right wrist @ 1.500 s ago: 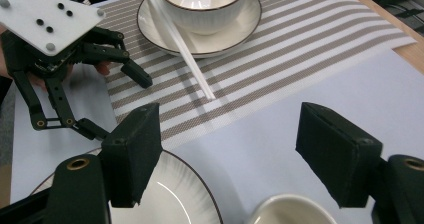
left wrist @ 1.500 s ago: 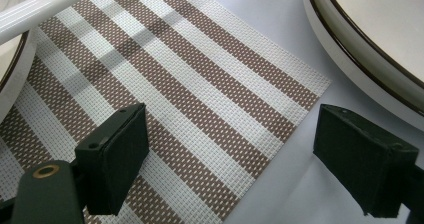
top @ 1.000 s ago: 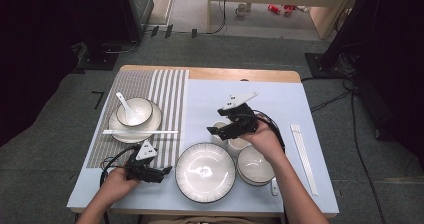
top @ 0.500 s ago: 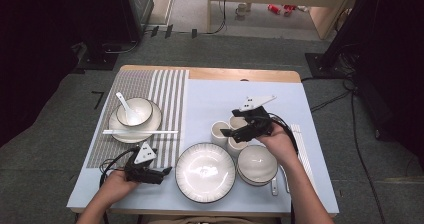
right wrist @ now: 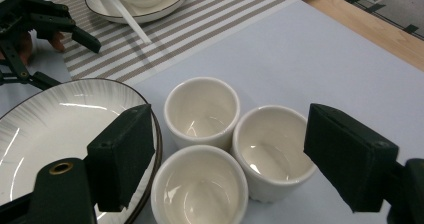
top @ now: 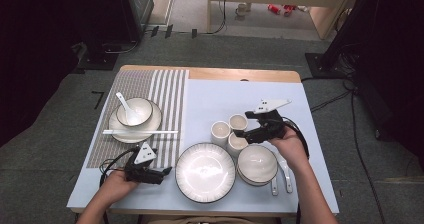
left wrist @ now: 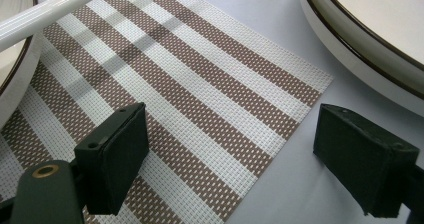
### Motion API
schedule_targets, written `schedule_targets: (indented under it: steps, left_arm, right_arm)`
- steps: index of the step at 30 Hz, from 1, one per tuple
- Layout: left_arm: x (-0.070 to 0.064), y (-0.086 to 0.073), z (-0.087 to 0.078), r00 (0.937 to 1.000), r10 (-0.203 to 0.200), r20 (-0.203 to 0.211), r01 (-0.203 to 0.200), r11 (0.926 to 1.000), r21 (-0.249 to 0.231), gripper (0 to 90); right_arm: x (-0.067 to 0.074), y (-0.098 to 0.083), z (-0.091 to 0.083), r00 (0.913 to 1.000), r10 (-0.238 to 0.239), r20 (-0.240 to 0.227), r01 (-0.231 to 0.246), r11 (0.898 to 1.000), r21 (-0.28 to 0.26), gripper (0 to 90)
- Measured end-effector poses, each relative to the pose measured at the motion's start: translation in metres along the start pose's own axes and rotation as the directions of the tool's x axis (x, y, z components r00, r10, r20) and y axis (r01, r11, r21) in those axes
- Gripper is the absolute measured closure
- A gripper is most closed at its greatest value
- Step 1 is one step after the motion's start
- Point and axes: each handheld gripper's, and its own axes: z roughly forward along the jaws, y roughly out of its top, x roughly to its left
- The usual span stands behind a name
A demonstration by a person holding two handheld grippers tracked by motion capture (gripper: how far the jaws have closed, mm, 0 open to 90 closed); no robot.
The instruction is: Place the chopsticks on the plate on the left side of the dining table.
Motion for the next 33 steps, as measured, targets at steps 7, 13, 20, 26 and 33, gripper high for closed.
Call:
schedule_targets:
  steps: [7,13,20,26,33]
  left_arm:
    - [0.000,0.000,0.000,1.0000,0.000,-0.001,0.000,1.0000,-0.001,14.5]
    - [0.000,0.000,0.000,1.0000,0.001,-0.002,-0.001,1.0000,-0.002,14.5]
    - [0.000,0.000,0.000,1.0000,0.000,-0.002,0.000,1.0000,-0.003,14.5]
    - [0.000,0.000,0.000,1.0000,0.000,-0.001,0.000,1.0000,-0.003,14.4]
    - [0.000,0.000,0.000,1.0000,0.001,-0.002,-0.001,1.0000,-0.003,14.5]
  right_arm:
    - [-0.011,-0.014,-0.010,0.9985,0.031,0.045,-0.030,1.000,-0.006,20.0]
    - [-0.019,-0.026,-0.016,0.9962,0.055,0.067,-0.054,0.998,-0.020,20.8]
    - [-0.030,-0.039,-0.023,0.9919,0.082,0.097,-0.079,0.996,-0.038,20.7]
    - [-0.039,-0.052,-0.026,0.9866,0.119,0.112,-0.113,0.992,-0.053,20.6]
    - [-0.049,-0.066,-0.030,0.9751,0.158,0.156,-0.150,0.987,-0.058,20.5]
